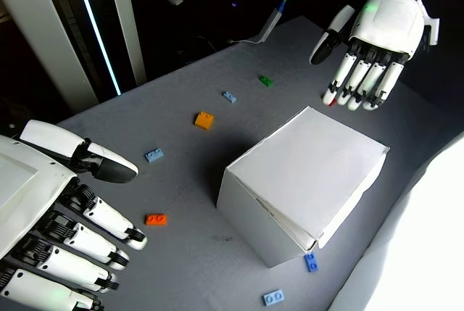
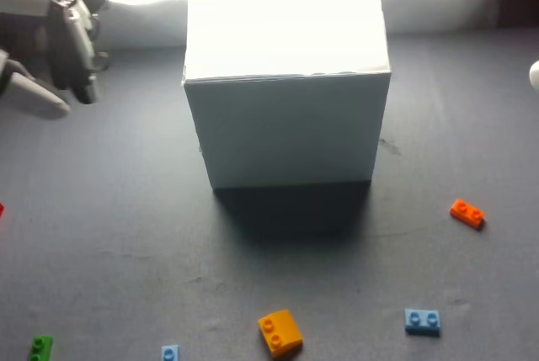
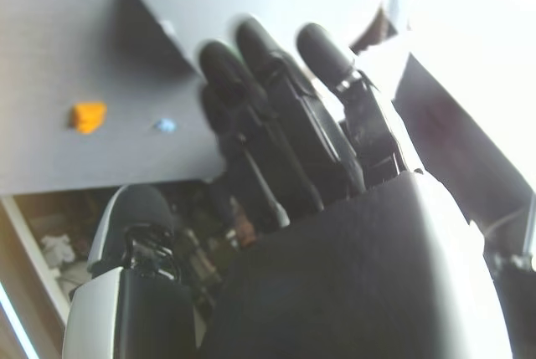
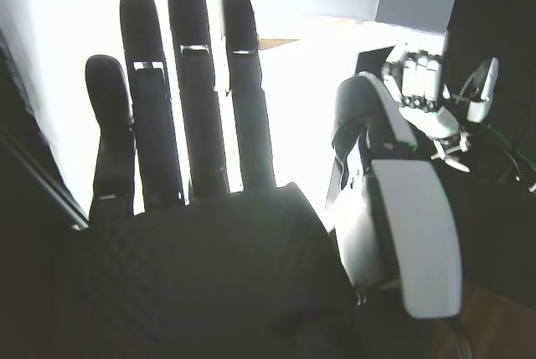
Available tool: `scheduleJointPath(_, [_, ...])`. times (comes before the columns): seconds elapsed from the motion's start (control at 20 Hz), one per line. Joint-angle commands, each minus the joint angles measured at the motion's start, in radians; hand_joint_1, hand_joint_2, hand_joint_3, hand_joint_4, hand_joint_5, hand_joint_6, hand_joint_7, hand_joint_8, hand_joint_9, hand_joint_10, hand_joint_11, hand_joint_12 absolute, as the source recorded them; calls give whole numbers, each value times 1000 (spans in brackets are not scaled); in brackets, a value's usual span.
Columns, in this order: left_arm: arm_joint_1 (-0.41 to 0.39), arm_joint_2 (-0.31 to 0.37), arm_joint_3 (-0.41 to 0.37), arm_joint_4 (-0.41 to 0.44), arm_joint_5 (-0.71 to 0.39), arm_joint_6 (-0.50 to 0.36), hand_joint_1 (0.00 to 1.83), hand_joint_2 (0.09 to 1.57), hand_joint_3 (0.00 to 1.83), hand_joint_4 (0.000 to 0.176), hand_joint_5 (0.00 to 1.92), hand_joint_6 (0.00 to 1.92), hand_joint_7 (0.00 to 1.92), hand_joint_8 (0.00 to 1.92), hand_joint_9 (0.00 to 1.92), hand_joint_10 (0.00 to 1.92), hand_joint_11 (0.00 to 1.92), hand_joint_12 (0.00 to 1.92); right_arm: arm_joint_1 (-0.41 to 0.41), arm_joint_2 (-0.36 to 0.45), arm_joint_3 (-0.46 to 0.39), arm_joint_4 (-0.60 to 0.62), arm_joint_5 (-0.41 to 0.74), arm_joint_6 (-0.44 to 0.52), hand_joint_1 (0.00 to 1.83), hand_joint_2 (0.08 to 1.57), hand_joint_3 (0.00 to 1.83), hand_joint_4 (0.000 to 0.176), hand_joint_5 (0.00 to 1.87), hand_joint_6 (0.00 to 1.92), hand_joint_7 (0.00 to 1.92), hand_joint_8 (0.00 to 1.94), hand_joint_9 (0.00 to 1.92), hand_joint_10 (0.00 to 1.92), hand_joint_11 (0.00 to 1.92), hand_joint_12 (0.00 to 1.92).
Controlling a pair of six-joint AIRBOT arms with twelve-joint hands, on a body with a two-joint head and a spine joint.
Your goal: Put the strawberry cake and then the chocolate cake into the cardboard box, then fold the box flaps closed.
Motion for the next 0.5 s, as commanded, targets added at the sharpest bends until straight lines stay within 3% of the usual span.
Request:
scheduleJointPath(0.0, [3, 12, -5, -81, 5, -8, 50, 1377, 13, 0, 1131, 921, 1270, 1106, 1082, 1636, 818, 1871, 6, 12, 4, 0, 120, 0, 2, 1368, 3, 0, 1125, 1194, 1262, 1251, 1090, 1732, 756, 1920])
scheduleJointPath(0.05, [11, 20, -10, -80, -1, -10, 9, 1397, 11, 0, 1045, 1327, 1216, 1497, 1126, 1816, 970, 1911, 4, 12, 4, 0, 121, 0, 0, 1372, 3, 0, 1152, 1433, 1313, 1403, 1179, 1817, 907, 1921])
scheduleJointPath(0.1, [16, 27, -17, -78, -4, -11, 1, 1426, 15, 0, 1006, 1523, 1228, 1599, 1191, 1845, 1116, 1919, -5, 12, 4, 0, 131, 0, 0, 1385, 1, 0, 1217, 1571, 1359, 1542, 1266, 1896, 1083, 1921])
scheduleJointPath(0.15, [17, 34, -24, -78, -10, -15, 0, 1449, 16, 0, 999, 1594, 1223, 1616, 1187, 1841, 1094, 1921, -21, 12, 3, 0, 158, 3, 0, 1388, 0, 140, 1268, 1633, 1403, 1600, 1351, 1916, 1250, 1921])
scheduleJointPath(0.2, [17, 36, -29, -78, -16, -26, 0, 1462, 14, 0, 995, 1591, 1216, 1592, 1181, 1834, 1081, 1921, -41, 12, 2, 0, 189, 4, 0, 1393, 2, 169, 1301, 1643, 1441, 1616, 1392, 1920, 1340, 1921])
scheduleJointPath(0.3, [17, 40, -42, -83, -32, -44, 43, 1484, 10, 0, 976, 1594, 1177, 1644, 1139, 1835, 998, 1921, -83, 11, 0, 0, 245, 4, 0, 1412, 6, 176, 1331, 1705, 1465, 1753, 1448, 1921, 1409, 1921])
scheduleJointPath(0.45, [17, 53, -76, -87, -55, -57, 57, 1497, 6, 0, 958, 1627, 1197, 1595, 1157, 1781, 997, 1921, -88, 12, -2, -23, 233, 4, 61, 1401, 0, 176, 1301, 1776, 1437, 1848, 1449, 1921, 1402, 1921])
